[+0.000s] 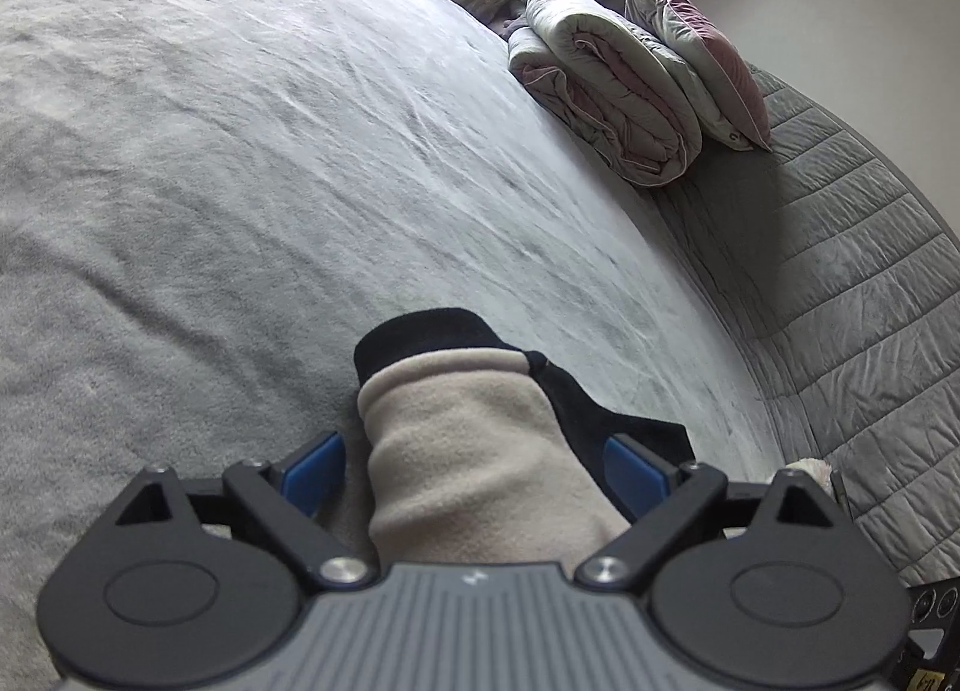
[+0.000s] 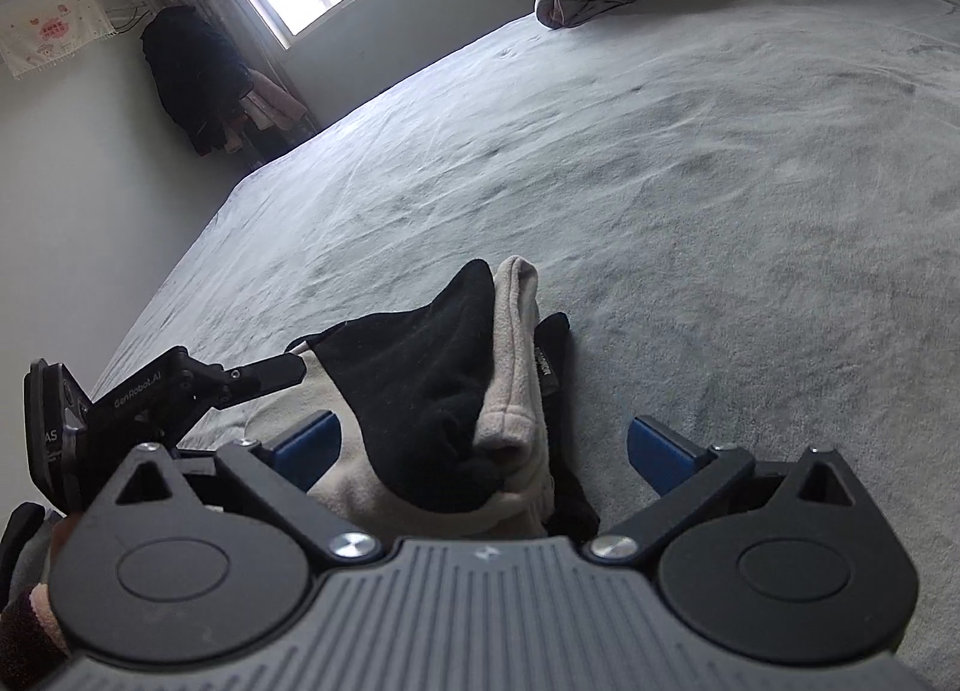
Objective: Fold clothes
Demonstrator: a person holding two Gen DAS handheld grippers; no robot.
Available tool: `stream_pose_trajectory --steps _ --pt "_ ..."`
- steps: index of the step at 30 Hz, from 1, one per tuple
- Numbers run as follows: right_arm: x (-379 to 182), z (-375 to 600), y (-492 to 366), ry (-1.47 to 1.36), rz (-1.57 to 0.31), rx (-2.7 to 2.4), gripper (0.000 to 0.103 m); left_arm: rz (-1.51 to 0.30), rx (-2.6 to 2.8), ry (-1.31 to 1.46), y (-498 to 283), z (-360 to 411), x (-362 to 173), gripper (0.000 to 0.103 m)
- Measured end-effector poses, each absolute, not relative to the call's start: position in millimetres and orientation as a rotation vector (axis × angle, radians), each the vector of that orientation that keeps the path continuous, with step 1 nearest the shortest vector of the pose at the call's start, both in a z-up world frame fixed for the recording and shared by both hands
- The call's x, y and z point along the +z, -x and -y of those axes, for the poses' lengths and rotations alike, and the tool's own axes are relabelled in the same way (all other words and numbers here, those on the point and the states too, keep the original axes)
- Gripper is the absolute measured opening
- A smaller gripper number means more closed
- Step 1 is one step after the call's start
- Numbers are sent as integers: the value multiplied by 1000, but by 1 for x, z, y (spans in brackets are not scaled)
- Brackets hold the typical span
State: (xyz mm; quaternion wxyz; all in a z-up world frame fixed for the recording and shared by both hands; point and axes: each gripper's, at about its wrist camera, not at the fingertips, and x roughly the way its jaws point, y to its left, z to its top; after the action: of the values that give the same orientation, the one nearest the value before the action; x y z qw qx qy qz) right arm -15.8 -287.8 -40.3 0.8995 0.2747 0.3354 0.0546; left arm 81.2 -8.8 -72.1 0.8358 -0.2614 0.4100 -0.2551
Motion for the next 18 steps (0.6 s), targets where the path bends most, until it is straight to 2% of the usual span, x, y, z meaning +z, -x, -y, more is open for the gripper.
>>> stream_pose_trajectory --steps 9,11,13,18 --pt "-57 308 -5 -808 -737 99 103 -891 -549 638 -91 -1 -75 94" --pt "-59 315 -7 -873 -742 92 98 -892 -546 662 -92 -1 -75 93" --pt "-61 321 -9 -938 -746 86 86 -901 -547 676 -92 -1 -75 91" --pt "-65 336 -10 -1083 -768 67 77 -955 -551 720 -93 -11 -76 81"
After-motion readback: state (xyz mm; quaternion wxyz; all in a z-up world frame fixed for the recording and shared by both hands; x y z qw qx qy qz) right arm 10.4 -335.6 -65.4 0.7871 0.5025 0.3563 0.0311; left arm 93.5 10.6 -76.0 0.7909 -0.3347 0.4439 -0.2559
